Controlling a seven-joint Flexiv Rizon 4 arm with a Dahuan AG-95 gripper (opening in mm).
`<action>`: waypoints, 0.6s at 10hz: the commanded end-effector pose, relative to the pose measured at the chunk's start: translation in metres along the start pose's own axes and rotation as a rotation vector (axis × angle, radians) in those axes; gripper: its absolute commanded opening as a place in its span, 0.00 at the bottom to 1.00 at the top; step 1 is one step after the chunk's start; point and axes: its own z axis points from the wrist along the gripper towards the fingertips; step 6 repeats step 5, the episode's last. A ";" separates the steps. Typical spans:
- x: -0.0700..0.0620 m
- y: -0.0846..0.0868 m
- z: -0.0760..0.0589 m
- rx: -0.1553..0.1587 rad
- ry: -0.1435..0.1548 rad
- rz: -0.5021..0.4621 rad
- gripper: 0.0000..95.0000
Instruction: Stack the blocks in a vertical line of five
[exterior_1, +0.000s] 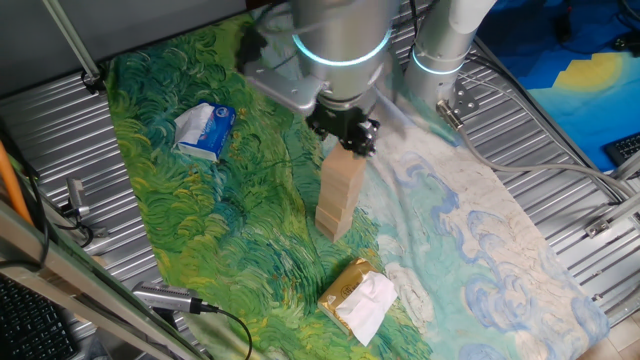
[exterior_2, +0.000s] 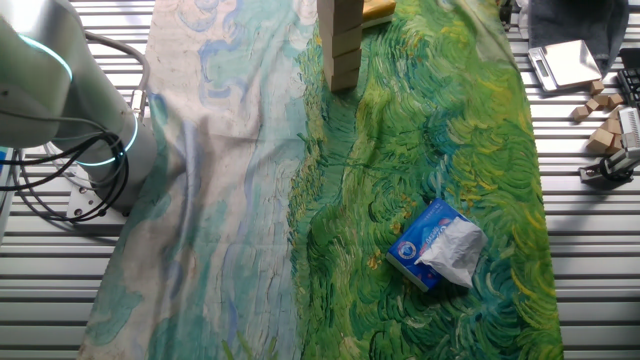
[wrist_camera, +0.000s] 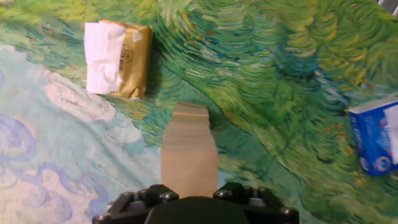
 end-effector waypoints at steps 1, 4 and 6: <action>0.007 -0.004 -0.001 -0.006 -0.011 -0.010 0.00; 0.010 -0.002 -0.004 -0.020 -0.020 -0.017 0.00; 0.010 -0.002 -0.005 -0.023 -0.018 -0.025 0.00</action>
